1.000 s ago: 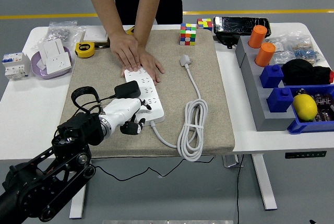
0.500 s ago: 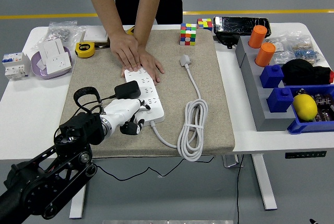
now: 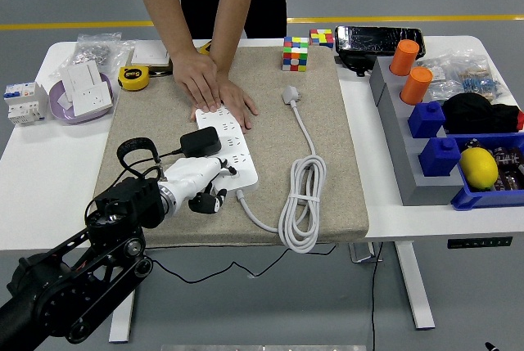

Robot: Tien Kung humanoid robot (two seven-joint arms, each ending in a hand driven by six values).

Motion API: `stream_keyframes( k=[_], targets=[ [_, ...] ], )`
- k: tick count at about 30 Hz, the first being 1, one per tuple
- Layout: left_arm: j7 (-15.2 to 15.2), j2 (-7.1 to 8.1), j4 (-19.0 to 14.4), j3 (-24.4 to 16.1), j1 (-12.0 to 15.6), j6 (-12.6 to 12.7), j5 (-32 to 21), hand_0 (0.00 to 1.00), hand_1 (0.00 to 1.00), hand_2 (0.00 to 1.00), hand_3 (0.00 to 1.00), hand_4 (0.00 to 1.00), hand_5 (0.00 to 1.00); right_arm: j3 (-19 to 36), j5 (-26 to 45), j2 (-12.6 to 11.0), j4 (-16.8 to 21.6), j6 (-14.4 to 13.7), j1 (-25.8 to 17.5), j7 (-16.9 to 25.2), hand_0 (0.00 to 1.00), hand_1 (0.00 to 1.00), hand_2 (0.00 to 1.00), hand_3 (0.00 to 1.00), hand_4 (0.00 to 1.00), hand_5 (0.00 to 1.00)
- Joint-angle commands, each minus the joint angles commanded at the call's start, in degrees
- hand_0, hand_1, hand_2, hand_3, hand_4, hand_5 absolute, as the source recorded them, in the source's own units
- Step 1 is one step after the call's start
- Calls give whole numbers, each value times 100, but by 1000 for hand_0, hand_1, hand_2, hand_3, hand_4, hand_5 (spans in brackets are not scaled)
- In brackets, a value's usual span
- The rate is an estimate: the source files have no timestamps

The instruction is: Pick up the plug,place it near the board,insert it into the board,press the button

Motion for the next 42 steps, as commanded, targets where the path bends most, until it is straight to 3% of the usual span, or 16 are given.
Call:
stream_keyframes(
  k=[11,19,23,24,29,30,32,35,36,41,42],
  targets=[
    [20,19,63,41,-29,-140,-2,165,43,137,720,423,79,-16,-2,-6,0,4,-3,1,826,762,759,792,998,918],
    [-121,30,-106,-41,-9,52,41,166,40,135,708,425,77,-23,-5,-13,0,4,-7,-3,826,762,759,792,998,918],
    [-506,26,-297,-119,40,494,-96,166,40,135,708,425,77,-9,-12,-10,0,8,-7,5,826,762,759,792,998,918],
    [-636,25,-356,-135,56,671,-134,174,41,146,697,388,83,-8,-13,-11,0,7,-9,4,826,762,758,791,998,918],
    [-1320,17,-523,-202,143,1712,-363,174,41,146,697,388,83,-17,-7,-8,0,6,-19,-1,826,762,758,791,998,918],
    [-1525,7,-518,-237,176,1960,-589,273,133,210,757,666,184,-19,-5,-7,0,5,-21,0,827,762,759,792,998,918],
    [-1856,-3,-510,-307,212,2268,-908,273,133,210,757,666,184,-23,3,-6,0,4,-21,2,827,762,759,792,998,918],
    [-2147,0,-504,-401,236,2316,-1021,273,133,210,757,666,184,-20,4,-6,0,3,-22,2,827,762,759,792,998,918],
    [-2171,2,-504,-416,237,2294,-1031,914,974,931,954,928,360,-19,6,-6,0,3,-23,1,827,762,759,792,998,919],
    [-2175,0,-489,-518,264,2114,-1018,914,974,931,954,928,360,-7,5,-3,0,0,-15,0,827,762,759,792,998,919],
    [-2169,7,-487,-531,282,2109,-1039,998,998,998,991,977,440,-7,5,-1,0,2,-14,-1,827,762,759,792,998,919]
  ],
)
